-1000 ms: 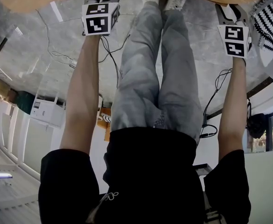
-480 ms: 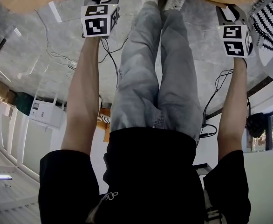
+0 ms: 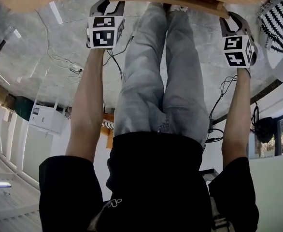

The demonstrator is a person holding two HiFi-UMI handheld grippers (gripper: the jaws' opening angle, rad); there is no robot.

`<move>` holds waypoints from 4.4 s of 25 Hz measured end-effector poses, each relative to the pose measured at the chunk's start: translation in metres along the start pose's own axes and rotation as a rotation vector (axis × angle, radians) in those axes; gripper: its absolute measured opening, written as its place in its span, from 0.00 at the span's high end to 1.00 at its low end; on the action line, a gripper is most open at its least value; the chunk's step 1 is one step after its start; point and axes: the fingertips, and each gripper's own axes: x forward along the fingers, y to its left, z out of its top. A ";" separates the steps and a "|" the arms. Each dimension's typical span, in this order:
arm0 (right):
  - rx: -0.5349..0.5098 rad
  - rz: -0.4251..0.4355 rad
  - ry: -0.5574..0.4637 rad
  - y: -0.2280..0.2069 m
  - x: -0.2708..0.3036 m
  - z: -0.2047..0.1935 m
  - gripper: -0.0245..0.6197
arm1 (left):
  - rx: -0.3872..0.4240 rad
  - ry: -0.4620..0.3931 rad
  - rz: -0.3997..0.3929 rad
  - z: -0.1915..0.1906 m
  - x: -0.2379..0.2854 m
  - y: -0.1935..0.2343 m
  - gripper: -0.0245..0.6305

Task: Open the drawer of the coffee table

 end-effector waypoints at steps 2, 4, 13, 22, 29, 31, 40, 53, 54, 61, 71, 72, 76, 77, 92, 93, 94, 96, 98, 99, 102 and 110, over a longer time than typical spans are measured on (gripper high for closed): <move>-0.009 0.012 0.011 0.007 -0.002 -0.006 0.77 | 0.002 0.016 -0.005 -0.010 -0.004 -0.006 0.75; -0.013 0.024 0.024 0.017 -0.005 -0.014 0.77 | -0.002 0.031 -0.011 -0.022 -0.009 -0.012 0.75; -0.018 0.065 0.070 0.057 -0.018 -0.044 0.77 | -0.022 0.099 -0.028 -0.065 -0.027 -0.034 0.76; -0.014 0.105 0.103 0.095 -0.024 -0.063 0.77 | -0.017 0.149 -0.035 -0.096 -0.039 -0.040 0.76; -0.055 0.128 0.148 0.100 -0.007 -0.072 0.77 | -0.018 0.201 -0.034 -0.112 -0.024 -0.042 0.76; -0.058 0.129 0.154 0.100 -0.004 -0.074 0.77 | -0.016 0.207 -0.037 -0.113 -0.020 -0.043 0.76; -0.053 0.136 0.197 0.106 0.012 -0.080 0.76 | 0.008 0.252 -0.046 -0.124 -0.007 -0.042 0.76; -0.050 0.145 0.245 0.111 0.030 -0.089 0.74 | 0.024 0.329 -0.053 -0.137 0.009 -0.044 0.76; -0.050 0.148 0.248 0.111 0.032 -0.089 0.74 | 0.025 0.334 -0.053 -0.138 0.011 -0.044 0.76; -0.024 0.132 0.244 0.111 0.033 -0.089 0.73 | -0.015 0.326 -0.049 -0.138 0.012 -0.044 0.76; 0.287 0.072 0.258 0.109 0.013 -0.087 0.72 | -0.321 0.467 -0.191 -0.167 -0.019 -0.071 0.90; 0.318 0.073 0.249 0.110 0.009 -0.085 0.73 | -0.328 0.458 -0.198 -0.164 -0.025 -0.072 0.91; 0.373 0.068 0.208 0.107 -0.008 -0.067 0.74 | -0.358 0.376 -0.231 -0.140 -0.044 -0.075 0.94; 0.385 0.065 0.198 0.105 -0.013 -0.061 0.75 | -0.357 0.347 -0.249 -0.131 -0.049 -0.076 0.95; 0.468 -0.026 -0.038 0.040 -0.124 0.043 0.87 | -0.278 -0.072 -0.442 0.070 -0.154 -0.118 0.95; 0.474 -0.036 -0.056 0.034 -0.134 0.049 0.88 | -0.260 -0.099 -0.439 0.084 -0.164 -0.120 0.95; 0.482 -0.048 -0.075 0.028 -0.144 0.054 0.88 | -0.224 -0.122 -0.436 0.097 -0.175 -0.123 0.95; 0.487 -0.072 -0.116 0.016 -0.161 0.067 0.89 | -0.151 -0.171 -0.429 0.123 -0.195 -0.128 0.95; 0.494 -0.094 -0.161 0.005 -0.177 0.083 0.90 | -0.126 -0.231 -0.421 0.149 -0.215 -0.129 0.95; 0.502 -0.104 -0.187 0.000 -0.186 0.091 0.90 | -0.125 -0.262 -0.416 0.162 -0.224 -0.128 0.95; 0.522 -0.132 -0.282 -0.015 -0.218 0.119 0.91 | -0.127 -0.346 -0.385 0.197 -0.252 -0.129 0.95; 0.604 -0.201 -0.550 -0.063 -0.311 0.186 0.92 | -0.141 -0.576 -0.232 0.286 -0.338 -0.113 0.95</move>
